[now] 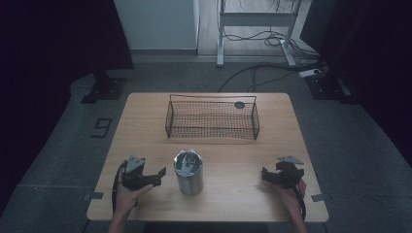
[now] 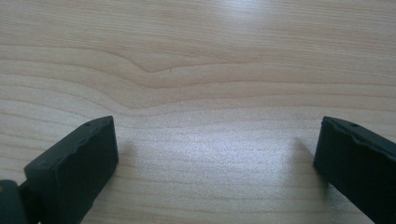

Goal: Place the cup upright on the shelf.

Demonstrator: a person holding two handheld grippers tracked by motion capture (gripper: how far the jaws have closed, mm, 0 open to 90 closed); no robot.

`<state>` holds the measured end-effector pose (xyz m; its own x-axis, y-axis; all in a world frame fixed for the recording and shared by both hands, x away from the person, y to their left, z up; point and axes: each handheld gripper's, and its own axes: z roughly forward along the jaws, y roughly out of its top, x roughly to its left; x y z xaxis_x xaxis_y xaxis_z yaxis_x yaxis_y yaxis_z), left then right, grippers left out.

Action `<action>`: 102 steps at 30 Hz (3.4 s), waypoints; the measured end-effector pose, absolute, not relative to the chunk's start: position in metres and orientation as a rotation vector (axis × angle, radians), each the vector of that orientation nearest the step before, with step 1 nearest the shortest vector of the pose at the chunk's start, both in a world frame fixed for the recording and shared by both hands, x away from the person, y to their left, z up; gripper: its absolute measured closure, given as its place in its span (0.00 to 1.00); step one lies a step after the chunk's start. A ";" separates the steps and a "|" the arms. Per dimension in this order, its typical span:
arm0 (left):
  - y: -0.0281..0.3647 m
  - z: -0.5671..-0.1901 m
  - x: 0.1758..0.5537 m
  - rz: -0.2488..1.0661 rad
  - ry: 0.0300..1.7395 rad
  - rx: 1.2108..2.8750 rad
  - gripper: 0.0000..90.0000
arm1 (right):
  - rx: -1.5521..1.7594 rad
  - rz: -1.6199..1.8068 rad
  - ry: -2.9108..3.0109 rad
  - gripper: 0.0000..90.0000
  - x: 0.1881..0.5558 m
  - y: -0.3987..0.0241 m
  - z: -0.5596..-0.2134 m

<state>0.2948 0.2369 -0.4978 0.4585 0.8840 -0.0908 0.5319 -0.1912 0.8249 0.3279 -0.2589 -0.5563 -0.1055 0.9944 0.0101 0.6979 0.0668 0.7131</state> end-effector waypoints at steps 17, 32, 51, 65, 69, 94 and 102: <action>0.237 -0.489 0.289 0.489 1.188 1.813 0.06 | 1.669 0.798 1.869 0.00 0.326 -0.261 -0.556; 0.223 -0.472 0.270 0.474 1.118 1.816 0.07 | 1.685 0.787 1.849 0.00 0.324 -0.264 -0.556; 0.206 -0.457 0.255 0.422 1.007 1.835 0.06 | 1.689 0.785 1.842 0.00 0.324 -0.265 -0.556; 0.181 -0.459 0.251 0.371 0.926 1.867 0.02 | 1.690 0.786 1.840 0.01 0.324 -0.265 -0.556; 0.175 -0.461 0.251 0.365 0.910 1.871 0.00 | 1.689 0.782 1.840 0.01 0.323 -0.264 -0.556; 0.137 -0.470 0.278 0.425 0.930 1.885 0.00 | 1.692 0.781 1.835 0.01 0.323 -0.264 -0.556; 0.129 -0.475 0.283 0.463 0.935 1.894 0.00 | 1.693 0.780 1.835 0.01 0.323 -0.264 -0.556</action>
